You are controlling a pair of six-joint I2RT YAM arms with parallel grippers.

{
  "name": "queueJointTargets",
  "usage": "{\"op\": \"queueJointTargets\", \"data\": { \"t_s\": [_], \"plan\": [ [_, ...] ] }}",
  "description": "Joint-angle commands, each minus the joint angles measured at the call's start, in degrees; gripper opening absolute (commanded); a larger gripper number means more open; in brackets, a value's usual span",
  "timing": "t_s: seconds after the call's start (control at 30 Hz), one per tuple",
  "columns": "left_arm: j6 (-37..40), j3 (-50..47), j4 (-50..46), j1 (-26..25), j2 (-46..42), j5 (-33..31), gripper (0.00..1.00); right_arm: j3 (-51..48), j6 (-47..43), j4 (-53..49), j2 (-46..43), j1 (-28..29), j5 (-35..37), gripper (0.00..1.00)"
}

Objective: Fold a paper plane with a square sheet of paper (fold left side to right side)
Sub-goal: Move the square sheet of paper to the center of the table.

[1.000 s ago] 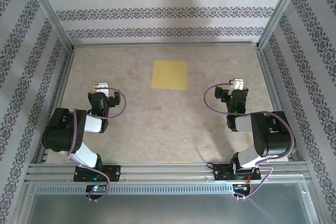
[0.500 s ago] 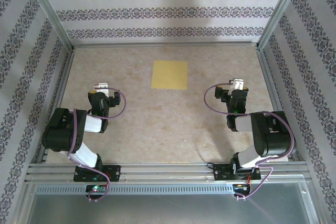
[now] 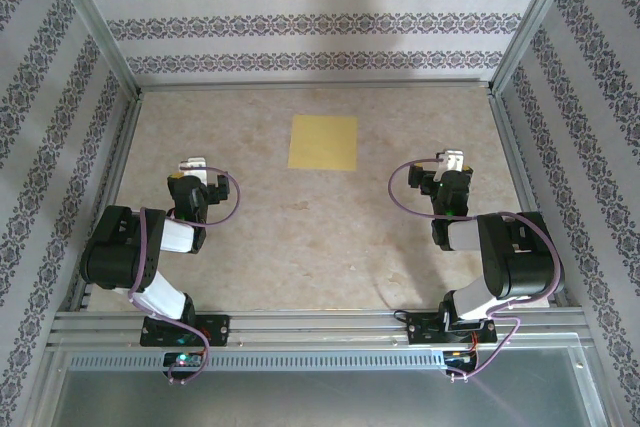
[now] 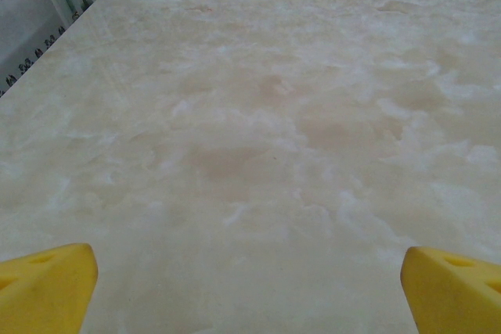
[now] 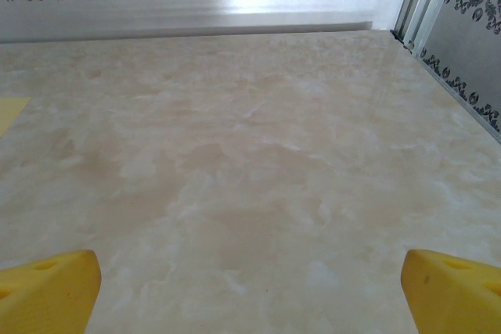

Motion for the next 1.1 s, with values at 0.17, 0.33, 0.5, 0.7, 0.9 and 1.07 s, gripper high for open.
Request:
{"op": "queueJointTargets", "data": {
  "t_s": [0.17, 0.33, 0.5, 0.7, 0.9, 1.07],
  "plan": [
    [-1.12, 0.76, 2.41, 0.77, -0.08, 0.73, 1.00, -0.63, 0.10, 1.31, 0.17, -0.13, -0.72, 0.98],
    [0.10, -0.74, -0.34, 0.60, -7.13, 3.28, 1.00, -0.63, 0.12, -0.81, -3.30, -0.05, 0.04, 0.98],
    [-3.99, 3.55, -19.63, 0.60, -24.31, 1.79, 1.00, 3.66, -0.07, -16.19, -15.92, 1.71, 1.90, 0.98],
    [-16.78, 11.68, -41.82, 0.60, -33.63, 8.50, 1.00, 12.63, 12.83, -33.86, -22.92, 5.37, -4.07, 0.98],
    [-32.04, 13.76, -58.58, 0.62, -40.47, 19.48, 1.00, 24.26, 29.47, -40.78, -11.34, 14.06, -16.29, 0.98],
    [-36.18, 12.74, -66.25, 0.64, -43.85, 25.57, 1.00, 41.13, 34.53, -49.70, 6.76, 21.77, -20.76, 0.98]
  ]
}}
